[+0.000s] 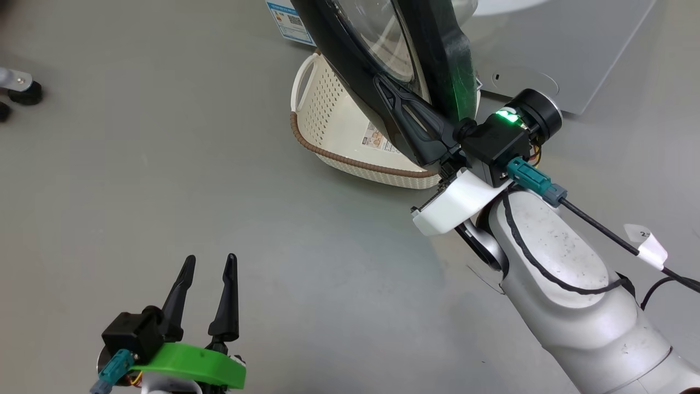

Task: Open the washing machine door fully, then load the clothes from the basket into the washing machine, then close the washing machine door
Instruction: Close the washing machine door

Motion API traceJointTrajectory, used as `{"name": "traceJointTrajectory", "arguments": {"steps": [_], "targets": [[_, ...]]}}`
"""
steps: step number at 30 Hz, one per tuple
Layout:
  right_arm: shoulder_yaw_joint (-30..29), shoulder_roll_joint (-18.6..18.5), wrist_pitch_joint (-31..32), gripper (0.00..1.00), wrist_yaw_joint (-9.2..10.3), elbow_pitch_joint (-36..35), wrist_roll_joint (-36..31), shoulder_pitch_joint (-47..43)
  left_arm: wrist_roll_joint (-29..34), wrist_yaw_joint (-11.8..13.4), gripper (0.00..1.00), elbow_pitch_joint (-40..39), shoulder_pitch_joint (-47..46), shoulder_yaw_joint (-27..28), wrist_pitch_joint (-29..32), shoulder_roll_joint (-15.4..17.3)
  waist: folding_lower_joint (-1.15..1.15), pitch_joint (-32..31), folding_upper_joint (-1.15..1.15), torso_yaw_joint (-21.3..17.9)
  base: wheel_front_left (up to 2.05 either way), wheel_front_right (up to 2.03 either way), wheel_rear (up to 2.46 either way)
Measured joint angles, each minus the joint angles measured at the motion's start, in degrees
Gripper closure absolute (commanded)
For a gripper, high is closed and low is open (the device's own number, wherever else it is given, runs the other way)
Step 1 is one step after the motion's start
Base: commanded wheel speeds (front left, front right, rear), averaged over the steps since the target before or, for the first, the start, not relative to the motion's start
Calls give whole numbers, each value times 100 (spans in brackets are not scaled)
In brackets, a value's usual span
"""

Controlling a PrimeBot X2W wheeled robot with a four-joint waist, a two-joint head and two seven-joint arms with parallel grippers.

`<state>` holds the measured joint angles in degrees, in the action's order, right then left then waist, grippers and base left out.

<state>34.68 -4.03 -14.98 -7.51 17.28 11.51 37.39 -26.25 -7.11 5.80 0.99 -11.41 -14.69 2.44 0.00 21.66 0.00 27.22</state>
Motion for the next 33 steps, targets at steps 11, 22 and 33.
{"name": "traceJointTrajectory", "arguments": {"steps": [11, 22, 33], "targets": [[-74, 0, 0, 100, 0, 10, -52, 277, 0, 0, 0, -44, -205, -94, 0, -8, 0, 251, 0, -334, 0, 0, 0], [-416, -4, 0, 100, 0, 13, -168, 596, 4, 0, 0, -78, -416, -533, 0, -15, 0, 581, 0, -561, 0, 0, 0], [-655, -25, 0, 100, 0, -7, -363, 1095, -2, 0, 0, -101, -488, -465, -1, -23, 0, 926, 0, -565, 0, 0, 0]]}}
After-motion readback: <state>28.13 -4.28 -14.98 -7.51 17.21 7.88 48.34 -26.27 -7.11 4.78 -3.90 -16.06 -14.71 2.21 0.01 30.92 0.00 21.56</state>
